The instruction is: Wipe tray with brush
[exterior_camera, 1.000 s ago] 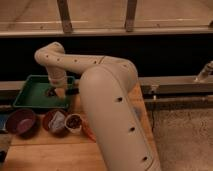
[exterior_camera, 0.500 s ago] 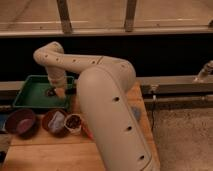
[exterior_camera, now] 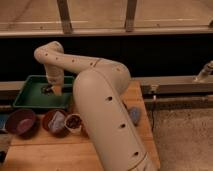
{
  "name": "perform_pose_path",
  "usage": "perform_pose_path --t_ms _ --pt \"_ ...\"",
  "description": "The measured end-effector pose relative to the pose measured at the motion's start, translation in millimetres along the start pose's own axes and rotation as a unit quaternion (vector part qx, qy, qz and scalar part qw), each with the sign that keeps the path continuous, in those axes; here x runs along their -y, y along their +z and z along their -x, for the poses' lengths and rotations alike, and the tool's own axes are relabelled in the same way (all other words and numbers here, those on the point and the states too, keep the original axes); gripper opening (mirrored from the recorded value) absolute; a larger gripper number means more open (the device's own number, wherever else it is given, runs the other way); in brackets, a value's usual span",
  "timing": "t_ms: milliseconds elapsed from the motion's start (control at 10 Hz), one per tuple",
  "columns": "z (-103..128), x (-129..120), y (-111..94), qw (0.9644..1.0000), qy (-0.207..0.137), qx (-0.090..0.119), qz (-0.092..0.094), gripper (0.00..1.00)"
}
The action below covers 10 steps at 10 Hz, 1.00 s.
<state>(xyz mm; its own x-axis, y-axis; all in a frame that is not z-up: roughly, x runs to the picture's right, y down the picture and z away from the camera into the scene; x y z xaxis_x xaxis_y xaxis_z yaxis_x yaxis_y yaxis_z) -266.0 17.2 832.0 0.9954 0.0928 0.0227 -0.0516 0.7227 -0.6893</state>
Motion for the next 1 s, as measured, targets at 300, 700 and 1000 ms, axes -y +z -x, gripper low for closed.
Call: perform_pose_path --t_ms 300,700,1000 --pt "1.8 -0.9 0.6 1.0 -0.001 0.001 -0.001 0.0" --pt "-11.9 4.2 15.8 0.9981 0.052 0.032 -0.011 0.0" --pt "-9.9 9.4 25.9 0.9982 0.052 0.03 0.0 0.0"
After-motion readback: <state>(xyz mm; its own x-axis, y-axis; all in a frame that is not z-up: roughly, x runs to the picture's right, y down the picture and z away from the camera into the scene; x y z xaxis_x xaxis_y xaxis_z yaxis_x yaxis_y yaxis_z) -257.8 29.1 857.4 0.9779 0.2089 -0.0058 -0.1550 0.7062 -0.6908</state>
